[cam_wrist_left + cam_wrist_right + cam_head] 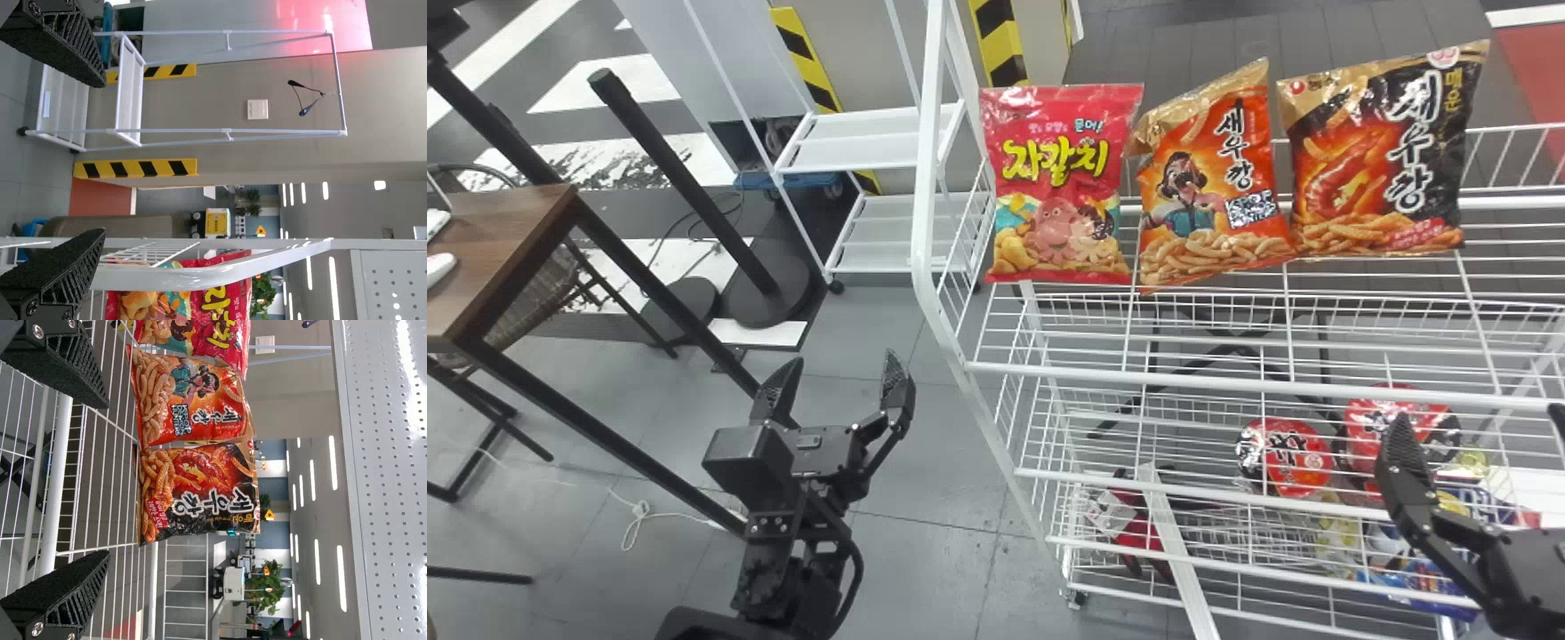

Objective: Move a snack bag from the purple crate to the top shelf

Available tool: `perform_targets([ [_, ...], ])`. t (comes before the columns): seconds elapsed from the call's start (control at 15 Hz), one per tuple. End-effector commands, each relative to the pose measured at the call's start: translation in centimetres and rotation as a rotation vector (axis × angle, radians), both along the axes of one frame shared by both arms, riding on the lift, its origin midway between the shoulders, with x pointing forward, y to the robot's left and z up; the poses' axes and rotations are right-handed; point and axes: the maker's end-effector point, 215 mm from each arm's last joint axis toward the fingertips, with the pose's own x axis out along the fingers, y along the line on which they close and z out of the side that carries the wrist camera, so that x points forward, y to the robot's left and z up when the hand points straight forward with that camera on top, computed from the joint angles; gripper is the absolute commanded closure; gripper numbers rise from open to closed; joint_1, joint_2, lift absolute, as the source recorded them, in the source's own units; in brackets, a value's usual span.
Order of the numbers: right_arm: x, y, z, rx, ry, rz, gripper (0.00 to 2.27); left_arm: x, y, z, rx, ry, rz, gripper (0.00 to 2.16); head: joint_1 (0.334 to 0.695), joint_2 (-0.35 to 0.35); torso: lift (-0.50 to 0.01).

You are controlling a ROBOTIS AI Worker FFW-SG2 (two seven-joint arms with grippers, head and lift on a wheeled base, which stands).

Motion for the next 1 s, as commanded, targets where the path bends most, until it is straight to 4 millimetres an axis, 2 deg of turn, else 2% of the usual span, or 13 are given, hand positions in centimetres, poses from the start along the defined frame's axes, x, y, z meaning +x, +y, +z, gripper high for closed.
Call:
perform_targets([
  [0.0, 0.02, 0.02, 0.13, 0.002, -0.003, -0.001, 0.00, -0.01, -0.34, -0.07, -0.002, 0.000, -0.005, 0.01, 0.695, 0.306, 0.000],
  [0.73, 0.05, 0.27, 0.59, 0.012, -0.010, 0.007, 0.00, -0.22, -0.44, -0.25, 0.006, 0.001, -0.006, 0.01, 0.695, 0.304, 0.000],
  [0.93, 0.03, 0.24, 0.54, 0.021, -0.003, -0.013, 0.00, -0.27, -0.30, -0.17, 0.008, -0.002, -0.004, 0.01, 0.695, 0.304, -0.014],
])
